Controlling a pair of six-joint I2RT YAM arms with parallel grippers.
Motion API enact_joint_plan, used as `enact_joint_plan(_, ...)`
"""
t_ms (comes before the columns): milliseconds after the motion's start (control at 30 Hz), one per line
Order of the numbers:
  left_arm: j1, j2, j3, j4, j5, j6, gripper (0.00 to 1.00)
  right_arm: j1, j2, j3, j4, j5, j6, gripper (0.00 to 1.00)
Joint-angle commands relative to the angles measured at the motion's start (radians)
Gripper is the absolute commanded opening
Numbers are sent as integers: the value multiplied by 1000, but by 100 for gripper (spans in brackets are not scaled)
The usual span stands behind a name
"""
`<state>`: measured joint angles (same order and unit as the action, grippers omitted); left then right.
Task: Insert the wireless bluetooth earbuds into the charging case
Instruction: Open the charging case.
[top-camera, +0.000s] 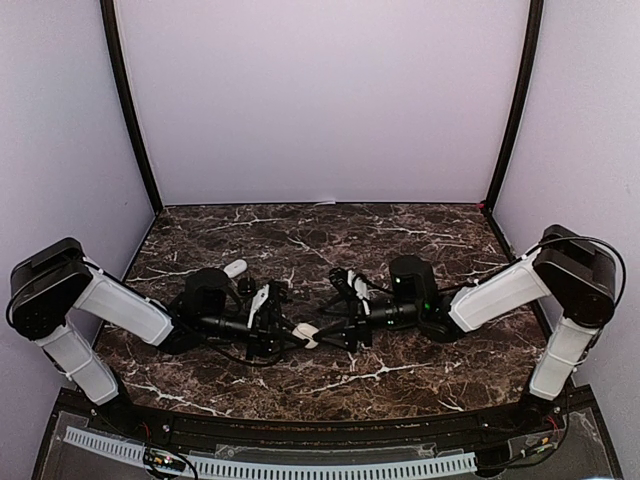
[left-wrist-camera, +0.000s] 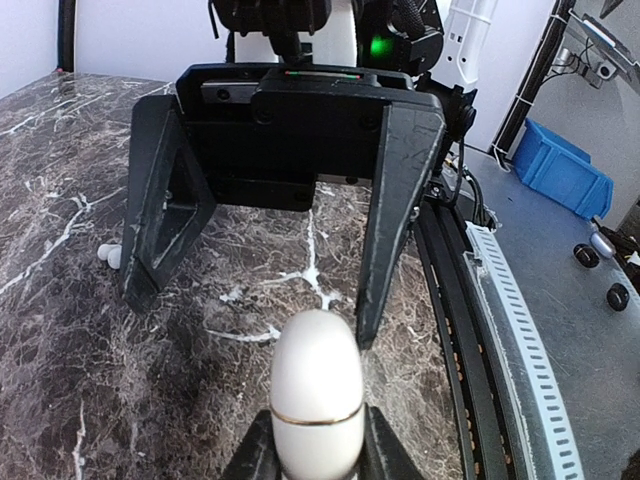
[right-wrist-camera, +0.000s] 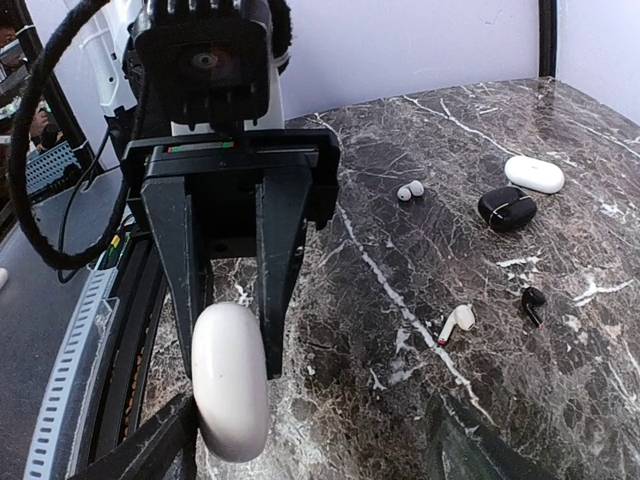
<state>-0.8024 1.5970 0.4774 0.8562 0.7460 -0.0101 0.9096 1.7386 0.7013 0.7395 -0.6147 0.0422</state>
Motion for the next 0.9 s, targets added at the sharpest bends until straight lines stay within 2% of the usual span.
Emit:
enact_joint_plan(0, -3, 6, 21, -15, 50, 10, 22, 3, 18, 29, 5, -7, 15, 77)
enact_joint_plan(600, -9, 8, 22, -18, 105, 22, 19, -31, -53, -38, 47, 202, 54, 74)
enact_joint_plan(700, -9, 8, 25, -21, 105, 24, 19, -39, -51, -31, 16, 274, 63, 73)
enact_joint_plan(867, -9, 8, 28, -28, 98, 22, 19, -48, -67, -46, 25, 290, 64, 73)
